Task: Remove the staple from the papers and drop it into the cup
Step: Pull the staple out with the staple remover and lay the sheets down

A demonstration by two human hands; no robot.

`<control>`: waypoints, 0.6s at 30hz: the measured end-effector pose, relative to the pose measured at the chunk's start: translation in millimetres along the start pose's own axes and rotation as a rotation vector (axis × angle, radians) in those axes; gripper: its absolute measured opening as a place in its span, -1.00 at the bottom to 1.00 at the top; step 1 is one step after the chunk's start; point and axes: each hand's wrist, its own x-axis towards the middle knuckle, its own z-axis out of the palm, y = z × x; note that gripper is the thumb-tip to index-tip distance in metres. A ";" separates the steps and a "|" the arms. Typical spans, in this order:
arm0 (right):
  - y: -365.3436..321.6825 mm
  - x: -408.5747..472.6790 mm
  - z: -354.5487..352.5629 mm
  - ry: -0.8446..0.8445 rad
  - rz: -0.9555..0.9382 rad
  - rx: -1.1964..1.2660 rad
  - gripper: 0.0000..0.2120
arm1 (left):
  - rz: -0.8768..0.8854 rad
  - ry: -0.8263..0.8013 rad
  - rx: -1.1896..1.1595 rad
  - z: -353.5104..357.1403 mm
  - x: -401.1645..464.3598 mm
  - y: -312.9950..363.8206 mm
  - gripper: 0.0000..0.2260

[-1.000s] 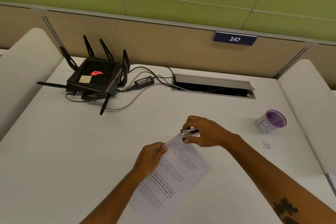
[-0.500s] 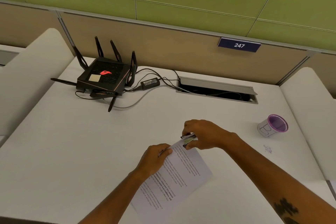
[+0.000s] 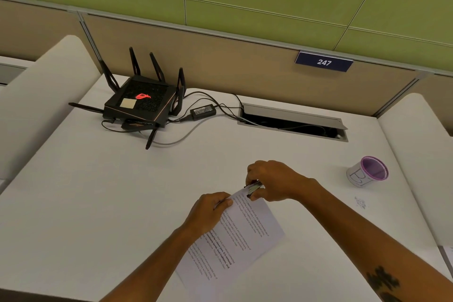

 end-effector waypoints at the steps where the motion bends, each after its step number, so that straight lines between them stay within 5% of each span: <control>1: -0.3 0.2 -0.5 -0.005 -0.001 -0.006 -0.67 | 0.001 -0.002 -0.003 0.4 0.7 -0.4 -0.76; 18: -6.8 0.9 -11.8 -0.044 0.003 -0.077 -0.72 | 0.050 -0.025 0.037 -0.5 11.7 1.6 -0.83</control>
